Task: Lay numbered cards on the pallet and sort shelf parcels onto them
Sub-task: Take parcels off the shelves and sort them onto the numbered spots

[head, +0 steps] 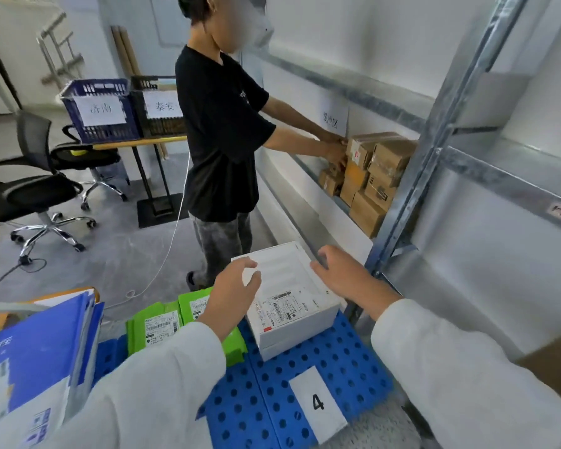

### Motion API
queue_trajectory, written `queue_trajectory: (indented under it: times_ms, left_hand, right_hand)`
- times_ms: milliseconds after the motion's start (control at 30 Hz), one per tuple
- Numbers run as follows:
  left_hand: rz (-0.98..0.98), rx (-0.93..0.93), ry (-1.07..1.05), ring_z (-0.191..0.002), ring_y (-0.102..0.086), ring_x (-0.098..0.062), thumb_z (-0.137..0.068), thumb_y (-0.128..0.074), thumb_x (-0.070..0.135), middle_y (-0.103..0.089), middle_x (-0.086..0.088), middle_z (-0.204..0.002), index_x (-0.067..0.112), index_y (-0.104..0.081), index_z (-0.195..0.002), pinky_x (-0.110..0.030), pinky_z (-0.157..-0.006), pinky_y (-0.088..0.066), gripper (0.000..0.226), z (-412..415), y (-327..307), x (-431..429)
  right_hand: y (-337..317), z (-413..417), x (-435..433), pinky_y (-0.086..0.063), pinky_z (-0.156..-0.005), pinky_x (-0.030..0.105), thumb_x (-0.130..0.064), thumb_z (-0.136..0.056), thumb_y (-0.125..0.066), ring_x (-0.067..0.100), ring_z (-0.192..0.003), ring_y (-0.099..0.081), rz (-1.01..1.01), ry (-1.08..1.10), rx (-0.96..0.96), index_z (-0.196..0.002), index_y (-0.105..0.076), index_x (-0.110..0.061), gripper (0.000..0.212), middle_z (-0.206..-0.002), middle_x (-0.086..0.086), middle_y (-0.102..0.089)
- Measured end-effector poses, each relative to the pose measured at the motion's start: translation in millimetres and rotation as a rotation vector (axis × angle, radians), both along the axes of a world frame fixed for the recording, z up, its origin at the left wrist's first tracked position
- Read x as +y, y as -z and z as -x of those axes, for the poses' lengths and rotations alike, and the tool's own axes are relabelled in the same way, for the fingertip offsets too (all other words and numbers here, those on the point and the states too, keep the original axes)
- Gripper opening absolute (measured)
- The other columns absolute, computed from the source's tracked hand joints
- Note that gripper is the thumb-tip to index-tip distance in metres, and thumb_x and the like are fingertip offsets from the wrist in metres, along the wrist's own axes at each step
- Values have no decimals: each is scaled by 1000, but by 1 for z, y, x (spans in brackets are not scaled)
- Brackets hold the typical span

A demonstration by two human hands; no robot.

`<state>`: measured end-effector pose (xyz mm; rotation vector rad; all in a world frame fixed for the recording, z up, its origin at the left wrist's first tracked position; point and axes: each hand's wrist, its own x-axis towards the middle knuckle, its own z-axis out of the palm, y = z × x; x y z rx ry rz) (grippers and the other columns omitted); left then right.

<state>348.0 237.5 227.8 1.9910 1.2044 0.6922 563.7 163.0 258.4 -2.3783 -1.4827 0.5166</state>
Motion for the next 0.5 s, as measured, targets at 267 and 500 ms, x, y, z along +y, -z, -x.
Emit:
queue_trajectory:
  times_ms: [267, 500]
  left_hand:
    - [-454, 378, 423, -129, -44, -17, -97, -46, 43, -48, 3, -142, 21, -43, -139, -34, -103, -39, 48, 37, -85, -71]
    - [-639, 234, 639, -125, -50, -19, -95, -52, 39, -53, -1, -138, 20, -47, -137, -34, -102, -40, 47, 47, -123, -183]
  right_hand:
    - [-69, 83, -130, -47, -97, 40, -44, -98, -46, 22, -118, -54, -181, 106, -229, -140, -39, -18, 50, -140, 2, -46]
    - [-77, 131, -278, -43, -83, 34, -39, -98, -45, 26, -108, -56, -183, 275, -328, -135, -41, -16, 43, -131, 6, -51]
